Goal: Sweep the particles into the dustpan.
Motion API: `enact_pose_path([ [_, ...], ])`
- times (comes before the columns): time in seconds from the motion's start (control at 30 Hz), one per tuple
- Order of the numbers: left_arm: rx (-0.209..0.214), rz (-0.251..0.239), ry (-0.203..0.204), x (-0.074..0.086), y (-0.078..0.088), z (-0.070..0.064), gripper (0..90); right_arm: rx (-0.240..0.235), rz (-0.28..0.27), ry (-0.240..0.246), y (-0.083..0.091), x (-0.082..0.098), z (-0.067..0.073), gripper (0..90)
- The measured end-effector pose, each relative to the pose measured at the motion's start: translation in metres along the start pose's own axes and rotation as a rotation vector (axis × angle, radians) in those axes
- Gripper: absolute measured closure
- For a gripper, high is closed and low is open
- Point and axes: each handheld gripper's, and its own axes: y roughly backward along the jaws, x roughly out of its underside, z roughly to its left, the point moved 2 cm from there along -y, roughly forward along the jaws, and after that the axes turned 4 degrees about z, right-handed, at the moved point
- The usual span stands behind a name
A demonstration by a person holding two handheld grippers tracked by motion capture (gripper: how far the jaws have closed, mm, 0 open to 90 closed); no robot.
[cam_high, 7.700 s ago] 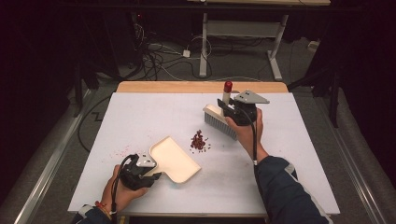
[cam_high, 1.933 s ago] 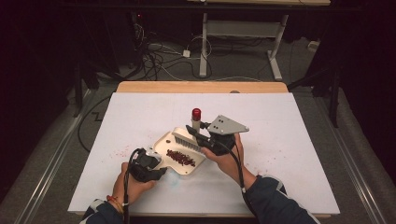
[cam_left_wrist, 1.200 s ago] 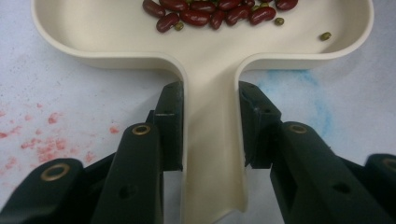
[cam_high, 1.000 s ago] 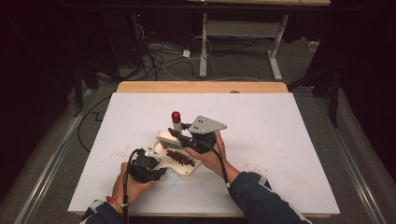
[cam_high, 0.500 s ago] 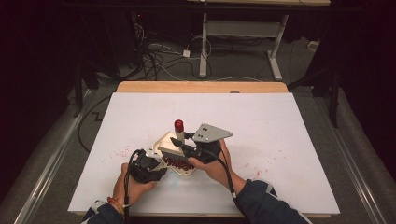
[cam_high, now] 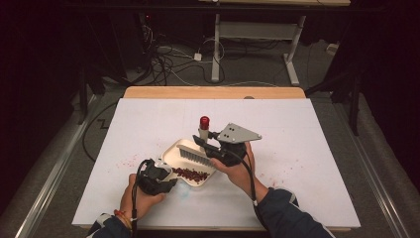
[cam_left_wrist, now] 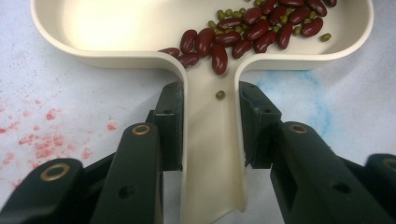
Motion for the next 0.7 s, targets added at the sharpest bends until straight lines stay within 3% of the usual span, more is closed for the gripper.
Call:
enact_pose_path([
  [0.17,-0.003,0.003,-0.006,0.0,0.0,0.0,64.0,0.042,0.013,0.008,0.008,0.003,-0.009,69.6],
  [0.43,0.0,-0.002,0.003,-0.001,0.0,0.0,64.0,0.061,0.06,0.002,0.019,0.016,-0.021,69.6],
  [0.57,-0.003,-0.015,0.014,-0.002,0.001,-0.001,64.0,0.048,0.07,-0.02,0.023,0.02,-0.019,69.7],
  [0.7,-0.007,-0.026,0.028,-0.003,0.0,-0.003,64.0,0.03,0.068,-0.008,0.027,0.019,-0.01,69.6],
])
